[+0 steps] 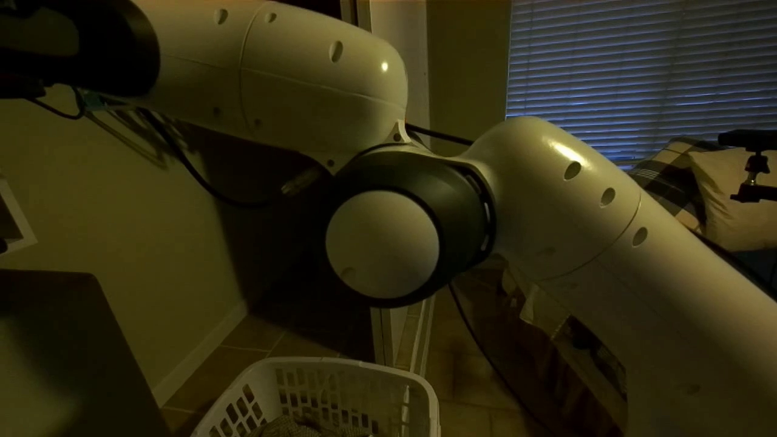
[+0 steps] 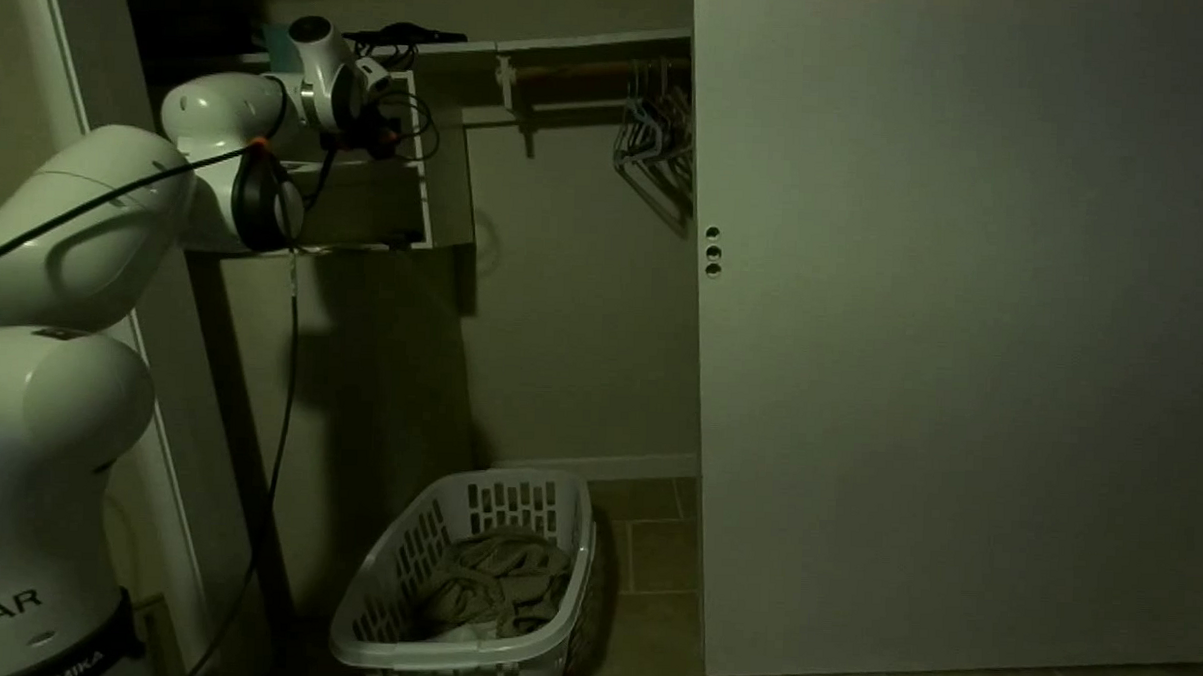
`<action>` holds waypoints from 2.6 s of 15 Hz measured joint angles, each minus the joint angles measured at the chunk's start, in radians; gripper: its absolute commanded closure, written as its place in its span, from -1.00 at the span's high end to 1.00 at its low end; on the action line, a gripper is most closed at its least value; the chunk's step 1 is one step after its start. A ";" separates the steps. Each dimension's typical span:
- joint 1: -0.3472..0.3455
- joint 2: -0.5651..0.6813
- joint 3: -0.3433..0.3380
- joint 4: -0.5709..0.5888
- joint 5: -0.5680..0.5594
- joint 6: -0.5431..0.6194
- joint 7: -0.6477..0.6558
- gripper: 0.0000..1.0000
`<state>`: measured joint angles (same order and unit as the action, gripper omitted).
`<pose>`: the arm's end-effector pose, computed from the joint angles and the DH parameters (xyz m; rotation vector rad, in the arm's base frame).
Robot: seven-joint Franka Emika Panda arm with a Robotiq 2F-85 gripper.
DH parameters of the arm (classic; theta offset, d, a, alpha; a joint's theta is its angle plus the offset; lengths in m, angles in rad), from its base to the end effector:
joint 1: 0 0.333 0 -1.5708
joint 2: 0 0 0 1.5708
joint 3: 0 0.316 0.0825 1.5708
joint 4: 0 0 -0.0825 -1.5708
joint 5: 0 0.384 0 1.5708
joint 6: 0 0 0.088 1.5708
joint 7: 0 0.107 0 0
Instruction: Move the black object to the shelf above
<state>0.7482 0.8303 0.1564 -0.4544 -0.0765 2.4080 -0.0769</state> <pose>0.5364 0.5490 0.7080 -2.1207 -1.0017 -1.3603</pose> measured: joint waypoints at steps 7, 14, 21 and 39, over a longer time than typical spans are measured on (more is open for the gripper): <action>-0.002 0.001 0.006 0.000 0.005 -0.001 -0.052 1.00; 0.037 -0.006 -0.082 0.000 -0.055 -0.024 -0.023 1.00; 0.127 -0.013 -0.191 0.004 -0.150 -0.020 0.060 1.00; 0.301 -0.055 -0.449 0.004 -0.390 -0.124 0.412 1.00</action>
<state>1.0489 0.7754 -0.2930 -0.4502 -0.4670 2.2838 0.3350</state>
